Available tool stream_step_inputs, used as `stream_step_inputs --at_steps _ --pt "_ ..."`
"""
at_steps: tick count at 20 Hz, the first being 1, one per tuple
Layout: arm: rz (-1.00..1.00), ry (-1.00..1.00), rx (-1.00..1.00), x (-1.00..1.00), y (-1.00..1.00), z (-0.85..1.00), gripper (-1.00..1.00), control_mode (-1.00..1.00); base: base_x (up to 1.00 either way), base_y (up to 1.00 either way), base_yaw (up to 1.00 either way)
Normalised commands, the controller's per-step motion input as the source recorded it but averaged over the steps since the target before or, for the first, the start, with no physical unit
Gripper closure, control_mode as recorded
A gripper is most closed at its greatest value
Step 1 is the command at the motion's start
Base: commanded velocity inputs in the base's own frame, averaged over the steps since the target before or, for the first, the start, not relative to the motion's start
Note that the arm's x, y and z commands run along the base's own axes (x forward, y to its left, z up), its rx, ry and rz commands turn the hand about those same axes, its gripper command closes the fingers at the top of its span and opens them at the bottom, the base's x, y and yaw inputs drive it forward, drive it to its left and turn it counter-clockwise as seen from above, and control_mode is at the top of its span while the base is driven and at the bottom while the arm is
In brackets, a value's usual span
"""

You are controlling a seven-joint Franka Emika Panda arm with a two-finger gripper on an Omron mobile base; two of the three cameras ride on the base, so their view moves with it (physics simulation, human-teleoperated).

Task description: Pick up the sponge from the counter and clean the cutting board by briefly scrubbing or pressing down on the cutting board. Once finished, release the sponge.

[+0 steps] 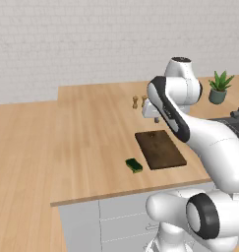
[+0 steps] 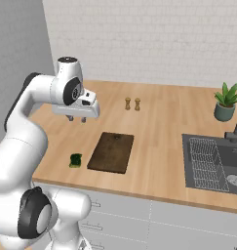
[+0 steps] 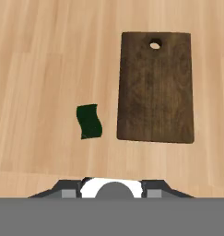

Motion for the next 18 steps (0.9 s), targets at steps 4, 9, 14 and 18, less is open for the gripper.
stream_step_inputs --at_steps 4,9,14,18 --pt "0.02 -0.02 0.00 -0.44 0.07 -0.03 -1.00 -1.00 0.00 0.00 0.00" --pt "0.04 0.00 0.00 -0.60 0.28 -0.38 -1.00 -1.00 0.00 0.00 0.00" --pt "0.02 0.01 0.01 -0.01 0.41 -0.76 -1.00 -1.00 0.00 0.00 0.00" --pt "0.07 0.04 0.00 0.32 0.19 -0.74 -1.00 -1.00 0.00 0.00 0.00"
